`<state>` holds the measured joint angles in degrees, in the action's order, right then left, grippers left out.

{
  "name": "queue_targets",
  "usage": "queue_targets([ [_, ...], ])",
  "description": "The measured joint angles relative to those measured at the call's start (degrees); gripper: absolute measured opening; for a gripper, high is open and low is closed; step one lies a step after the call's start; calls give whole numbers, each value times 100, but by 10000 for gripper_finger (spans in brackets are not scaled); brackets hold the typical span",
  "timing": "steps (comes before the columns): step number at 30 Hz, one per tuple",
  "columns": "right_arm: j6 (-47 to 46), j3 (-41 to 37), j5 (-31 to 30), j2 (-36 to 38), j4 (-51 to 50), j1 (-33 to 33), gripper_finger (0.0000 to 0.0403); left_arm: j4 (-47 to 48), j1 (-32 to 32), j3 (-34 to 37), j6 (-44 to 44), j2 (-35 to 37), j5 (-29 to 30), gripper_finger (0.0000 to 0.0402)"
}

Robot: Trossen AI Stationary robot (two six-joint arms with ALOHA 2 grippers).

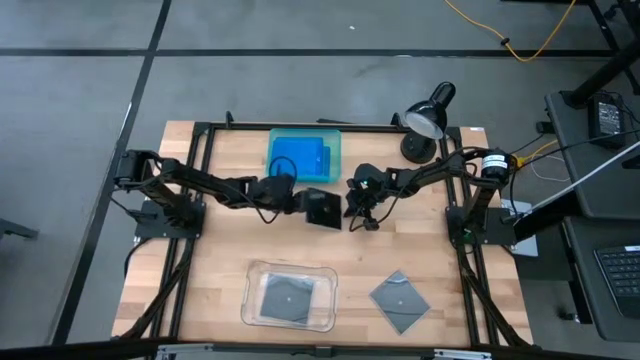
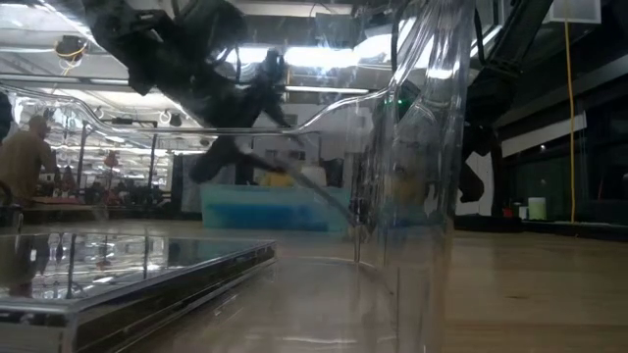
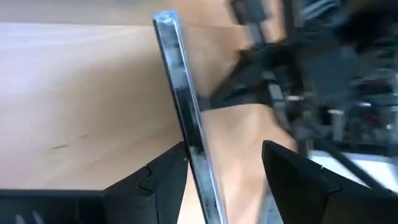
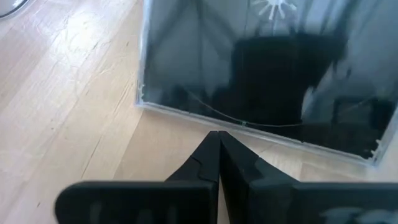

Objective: Pick & place jewel cases by type
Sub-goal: Put the left black cd case into the transparent bin

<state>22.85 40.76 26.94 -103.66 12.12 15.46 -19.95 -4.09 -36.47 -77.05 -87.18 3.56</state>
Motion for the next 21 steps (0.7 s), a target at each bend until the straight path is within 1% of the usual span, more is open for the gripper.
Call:
queue_targets([
  [4, -2, -8, 32, 4, 2, 2, 9, 478, -54, 4, -23, 0, 102, 198],
  [10, -4, -16, 74, 10, -19, 2, 9, 471, -178, 4, 178, 0, 130, 193],
  [13, -4, -18, 83, 11, -26, 2, 9, 471, -222, 9, 181, 0, 122, 172],
  [16, -9, -18, 89, 13, -28, 2, 9, 461, -239, 9, 181, -3, 102, 140],
  [21, -24, -20, 103, 15, -33, 2, 9, -133, -239, 20, 154, -238, -54, 91],
])
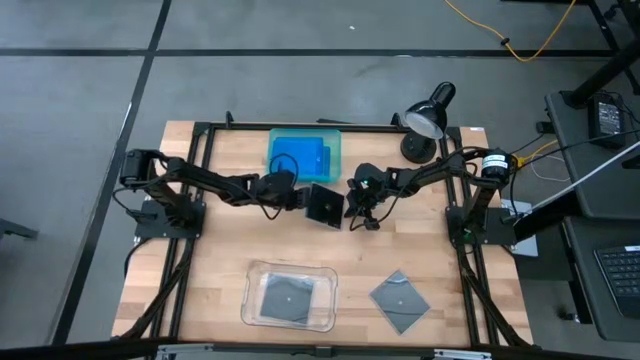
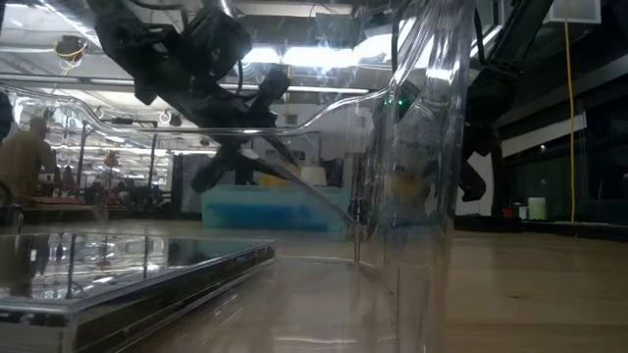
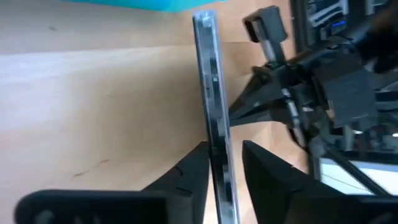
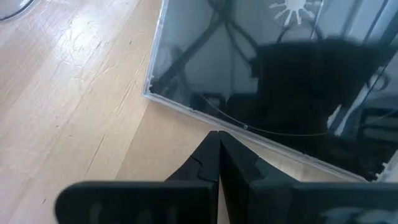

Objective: Pick & place jewel cases by type
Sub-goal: Put the left black cd case into the transparent bin

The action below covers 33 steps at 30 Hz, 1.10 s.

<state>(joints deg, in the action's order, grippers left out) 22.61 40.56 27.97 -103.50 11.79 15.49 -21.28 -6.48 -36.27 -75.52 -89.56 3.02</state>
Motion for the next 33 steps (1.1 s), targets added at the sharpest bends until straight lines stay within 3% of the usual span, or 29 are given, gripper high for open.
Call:
queue_targets([
  [8, -5, -1, 9, 0, -4, 2, 9, -467, 0, 0, -220, -387, -165, 66],
  [22, -55, -7, 17, 7, -11, 4, 10, -744, -163, 0, 135, -376, -527, 20],
  [27, -158, -12, 15, 86, -141, 44, 10, -725, -308, 0, 397, -99, -730, 25],
  [33, -453, -166, 3, 651, -226, 238, 10, -147, -417, 0, 1055, 588, -448, 19],
])
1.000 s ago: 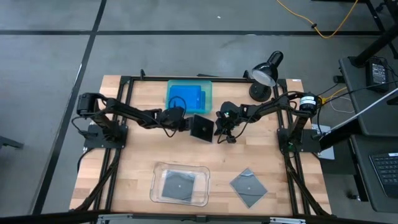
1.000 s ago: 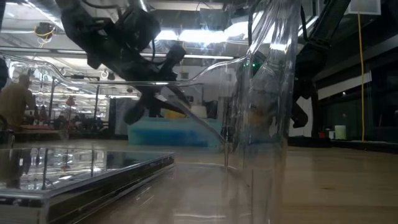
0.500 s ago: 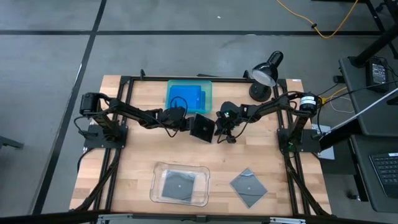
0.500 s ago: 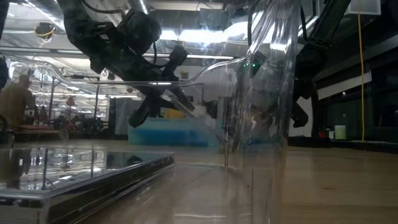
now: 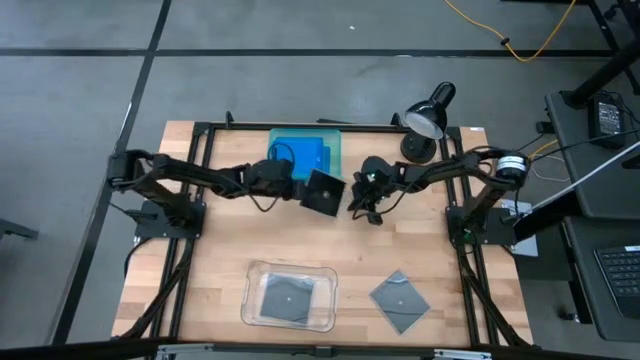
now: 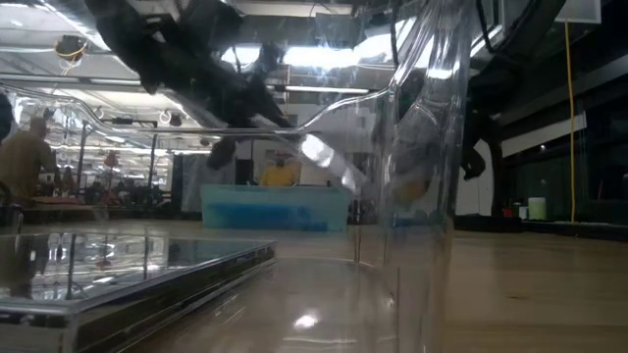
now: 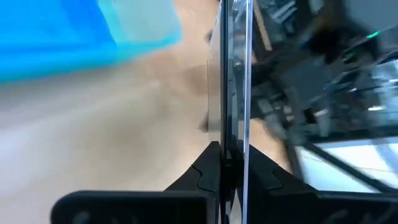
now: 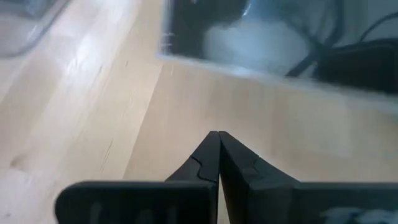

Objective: Pick & place jewel cases by type
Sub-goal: Put the left black cd case into the transparent bin

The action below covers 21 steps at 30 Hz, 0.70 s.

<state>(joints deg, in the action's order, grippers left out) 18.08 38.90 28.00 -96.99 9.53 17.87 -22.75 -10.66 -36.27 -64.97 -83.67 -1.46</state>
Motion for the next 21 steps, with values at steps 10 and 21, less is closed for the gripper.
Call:
queue_targets([
  [10, -152, -9, -604, 1330, -572, 120, 10, 1586, 177, 647, 1233, 2501, 2155, 21],
  [21, -1362, -9, -744, 1696, -536, 131, 10, 1680, 1182, 1517, 3117, 4696, 3352, 21],
])
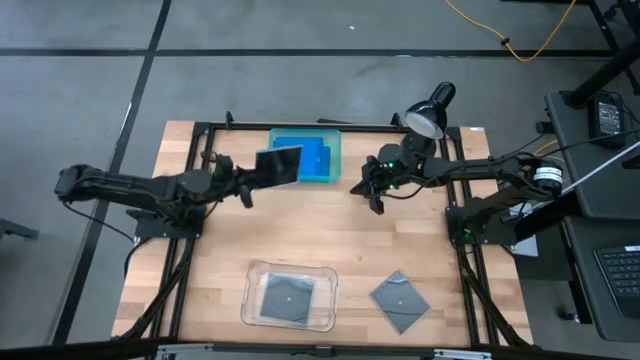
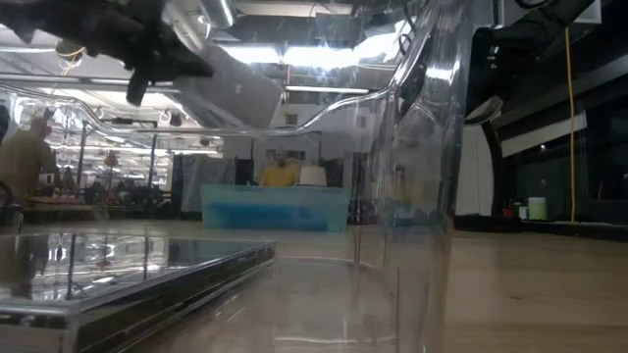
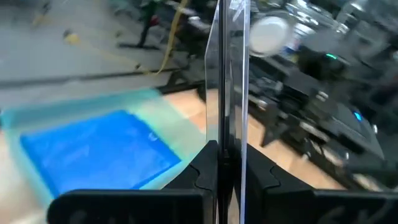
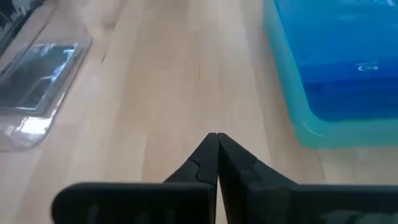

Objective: Pick & place jewel cases by type
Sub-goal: Put the left black cd case into the transparent bin

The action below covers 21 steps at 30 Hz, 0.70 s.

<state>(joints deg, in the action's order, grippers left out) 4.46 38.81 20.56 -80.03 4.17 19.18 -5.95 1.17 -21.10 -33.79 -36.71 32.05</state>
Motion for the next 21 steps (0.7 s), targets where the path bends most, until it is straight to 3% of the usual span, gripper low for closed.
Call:
queue_targets([
  [11, -866, 0, -1, 0, 57, -21, 10, -30, 1039, -809, 2931, 153, -109, 20],
  [21, -1193, 2, 0, -2, 447, -74, 10, -27, 2304, -1870, 5947, -166, 1204, 20],
])
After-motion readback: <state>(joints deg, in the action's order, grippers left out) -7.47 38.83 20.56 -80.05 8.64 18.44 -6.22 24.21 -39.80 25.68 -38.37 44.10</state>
